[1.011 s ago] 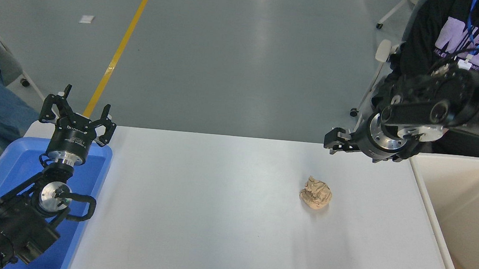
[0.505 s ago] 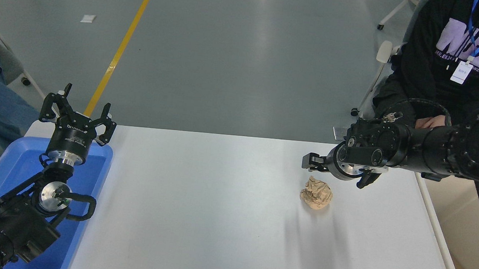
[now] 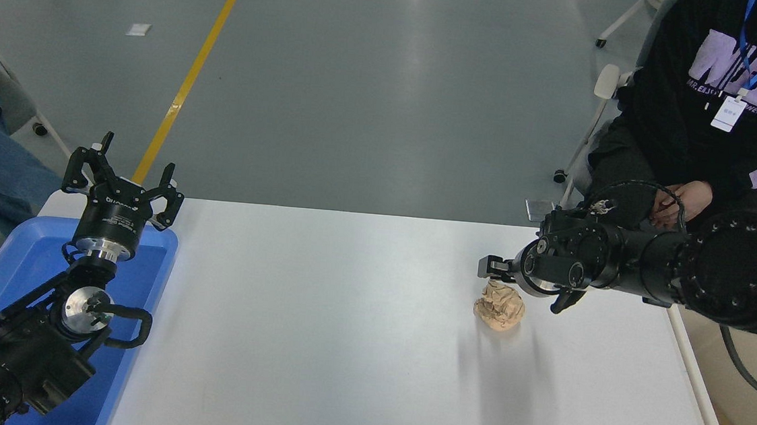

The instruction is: Pick up paper ball place in dustbin

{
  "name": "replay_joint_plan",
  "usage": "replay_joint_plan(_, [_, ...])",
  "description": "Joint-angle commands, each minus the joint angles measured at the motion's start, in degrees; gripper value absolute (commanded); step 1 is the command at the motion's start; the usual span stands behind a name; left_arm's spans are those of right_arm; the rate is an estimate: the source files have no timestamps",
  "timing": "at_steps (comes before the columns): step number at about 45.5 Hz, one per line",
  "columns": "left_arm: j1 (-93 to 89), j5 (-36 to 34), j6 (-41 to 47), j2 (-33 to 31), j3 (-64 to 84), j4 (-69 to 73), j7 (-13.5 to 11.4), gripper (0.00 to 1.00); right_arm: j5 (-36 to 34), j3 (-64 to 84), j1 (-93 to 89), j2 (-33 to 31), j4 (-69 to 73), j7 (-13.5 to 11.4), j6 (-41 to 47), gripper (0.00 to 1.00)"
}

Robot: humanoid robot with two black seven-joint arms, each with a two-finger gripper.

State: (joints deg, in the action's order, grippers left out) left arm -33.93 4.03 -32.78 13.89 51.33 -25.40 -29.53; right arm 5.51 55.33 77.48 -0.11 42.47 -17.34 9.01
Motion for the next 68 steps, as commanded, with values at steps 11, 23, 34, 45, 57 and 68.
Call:
replay_joint_plan(11, [0.0,0.0,0.0,0.0,0.0,0.0,0.0,0.99,0.1,-7.3,-5.1,0.1,-4.3,-0.2,-0.2,1.0])
replay_joint_plan(23, [0.0,0.0,0.0,0.0,0.0,0.0,0.0,0.99,0.9,-9.7,-6.6,0.1,-6.0,-0.2,-0.2,1.0])
replay_joint_plan(34, [0.0,0.0,0.0,0.0,0.0,0.0,0.0,0.99,4.4,-9.8,-8.9,0.1,-7.8,-0.2,-0.5,1.0])
replay_joint_plan(45, [0.0,0.0,0.0,0.0,0.0,0.0,0.0,0.99,4.4,-13.5,-10.8,0.1,-9.5,-0.2,-0.9,1.0])
replay_joint_plan(57, [0.0,0.0,0.0,0.0,0.0,0.1,0.0,0.99,4.4,-14.9,-12.6,0.1,-11.2,-0.2,-1.5,1.0])
replay_joint_plan(68, [0.0,-0.1,0.1,-0.2,0.0,0.2,0.0,0.99,4.4,-15.1,-15.3,0.1,-13.5,0.1,-3.0,1.0])
